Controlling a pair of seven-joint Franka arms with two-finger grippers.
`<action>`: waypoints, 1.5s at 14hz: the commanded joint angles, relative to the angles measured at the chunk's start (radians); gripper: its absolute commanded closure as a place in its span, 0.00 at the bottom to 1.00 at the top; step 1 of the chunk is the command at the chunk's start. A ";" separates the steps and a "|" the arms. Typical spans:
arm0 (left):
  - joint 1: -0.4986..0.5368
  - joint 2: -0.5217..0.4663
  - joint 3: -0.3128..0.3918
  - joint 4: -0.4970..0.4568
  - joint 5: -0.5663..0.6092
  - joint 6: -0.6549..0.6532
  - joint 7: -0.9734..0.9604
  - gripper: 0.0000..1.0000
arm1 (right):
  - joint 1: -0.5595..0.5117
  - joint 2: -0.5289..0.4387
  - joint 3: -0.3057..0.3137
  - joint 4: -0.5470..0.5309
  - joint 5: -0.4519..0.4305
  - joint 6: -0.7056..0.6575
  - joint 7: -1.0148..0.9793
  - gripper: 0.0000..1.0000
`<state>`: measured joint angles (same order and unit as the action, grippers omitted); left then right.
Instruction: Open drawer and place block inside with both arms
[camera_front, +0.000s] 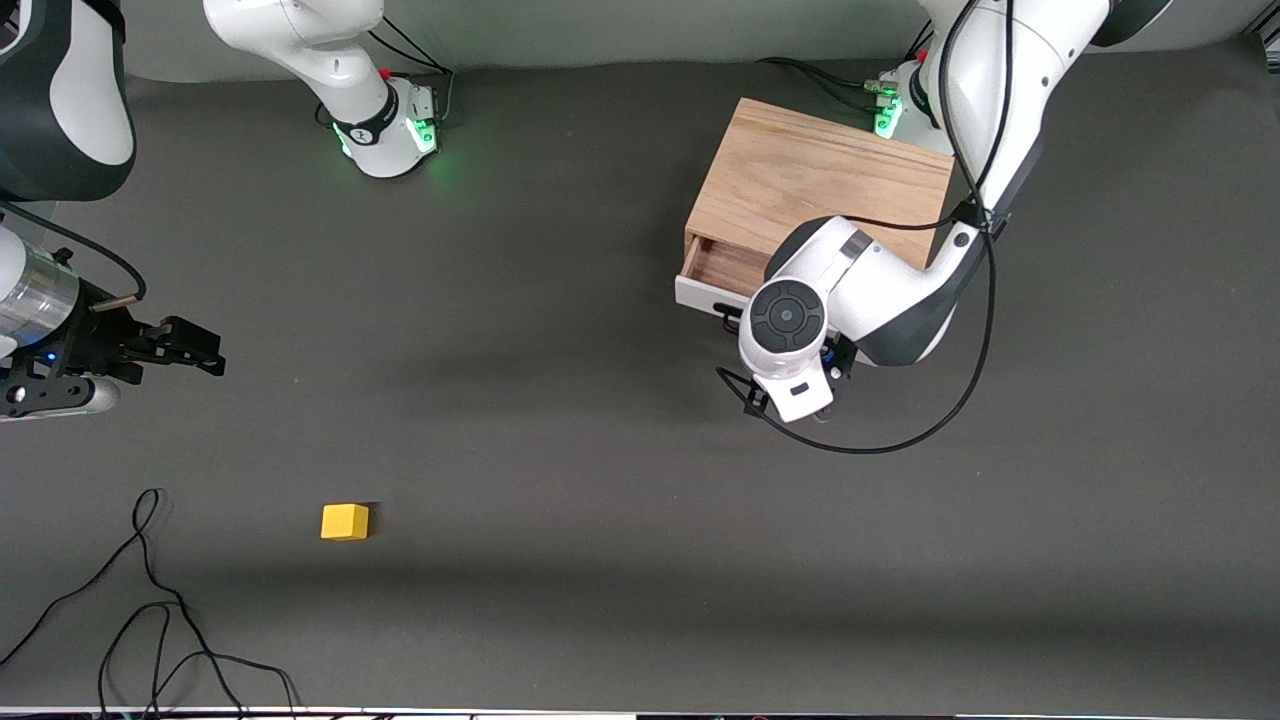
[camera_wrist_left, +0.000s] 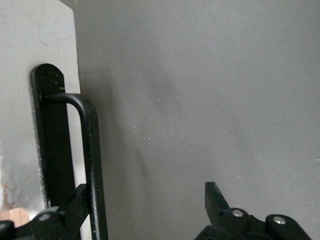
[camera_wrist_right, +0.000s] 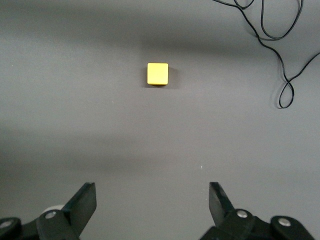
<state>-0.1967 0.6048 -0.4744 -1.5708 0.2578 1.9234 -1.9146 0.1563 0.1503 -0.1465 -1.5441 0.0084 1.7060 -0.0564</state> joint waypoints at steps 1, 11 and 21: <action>-0.032 0.072 0.007 0.092 0.060 0.014 -0.021 0.00 | 0.009 -0.009 -0.004 -0.008 -0.002 0.003 0.023 0.00; -0.044 0.084 0.007 0.117 0.095 0.169 -0.012 0.00 | 0.009 -0.003 -0.004 -0.005 0.004 0.015 0.024 0.00; -0.044 0.087 0.030 0.141 0.095 0.281 -0.014 0.00 | 0.006 0.215 -0.004 -0.007 0.068 0.240 0.012 0.00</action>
<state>-0.2211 0.6698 -0.4567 -1.4758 0.3309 2.2023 -1.9143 0.1567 0.3234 -0.1456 -1.5620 0.0583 1.9097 -0.0520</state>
